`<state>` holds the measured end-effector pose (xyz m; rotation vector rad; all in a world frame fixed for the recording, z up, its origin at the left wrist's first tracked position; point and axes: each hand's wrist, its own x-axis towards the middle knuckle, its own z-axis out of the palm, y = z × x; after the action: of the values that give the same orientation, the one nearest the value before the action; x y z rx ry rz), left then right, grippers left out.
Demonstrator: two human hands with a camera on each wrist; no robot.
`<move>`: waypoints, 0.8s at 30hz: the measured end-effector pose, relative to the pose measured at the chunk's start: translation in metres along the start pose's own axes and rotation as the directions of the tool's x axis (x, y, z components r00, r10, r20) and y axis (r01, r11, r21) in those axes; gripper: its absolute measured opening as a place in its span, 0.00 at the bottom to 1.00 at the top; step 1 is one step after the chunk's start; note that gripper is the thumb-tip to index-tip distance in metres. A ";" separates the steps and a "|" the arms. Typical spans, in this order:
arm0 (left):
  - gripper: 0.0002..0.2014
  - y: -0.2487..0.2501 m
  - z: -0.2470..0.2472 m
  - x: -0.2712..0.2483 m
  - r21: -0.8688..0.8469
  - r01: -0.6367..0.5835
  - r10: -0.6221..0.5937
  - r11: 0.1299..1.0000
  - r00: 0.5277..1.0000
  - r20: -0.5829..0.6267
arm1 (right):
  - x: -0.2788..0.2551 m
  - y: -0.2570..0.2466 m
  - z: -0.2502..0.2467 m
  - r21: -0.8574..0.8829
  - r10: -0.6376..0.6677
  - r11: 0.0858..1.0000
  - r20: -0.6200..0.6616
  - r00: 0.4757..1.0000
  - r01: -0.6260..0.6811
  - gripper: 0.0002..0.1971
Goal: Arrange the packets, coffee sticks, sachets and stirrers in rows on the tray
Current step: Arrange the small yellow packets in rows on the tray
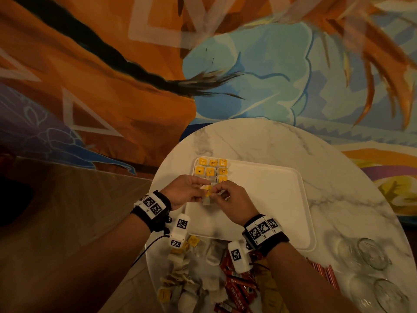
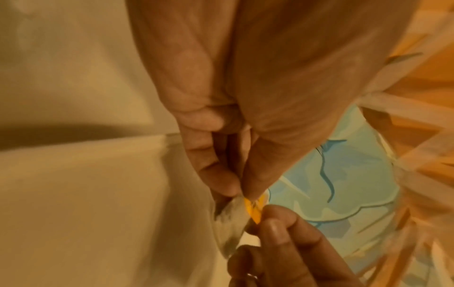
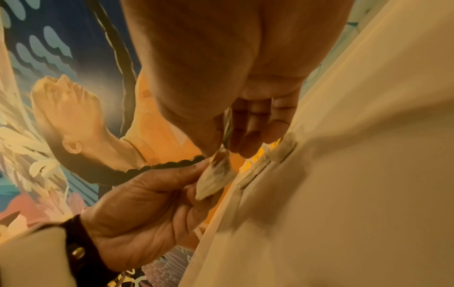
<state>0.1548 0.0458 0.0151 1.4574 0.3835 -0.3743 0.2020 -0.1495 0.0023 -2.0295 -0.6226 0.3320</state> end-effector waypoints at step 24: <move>0.09 0.010 0.010 0.034 0.849 -0.011 0.275 0.528 0.948 -0.158 | 0.007 0.006 -0.009 0.056 0.265 0.963 -0.028 0.964 -0.263 0.05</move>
<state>0.1894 0.0360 0.0084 2.5248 0.2992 -0.2101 0.2139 -0.1544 0.0013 -2.0663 -0.3165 0.4640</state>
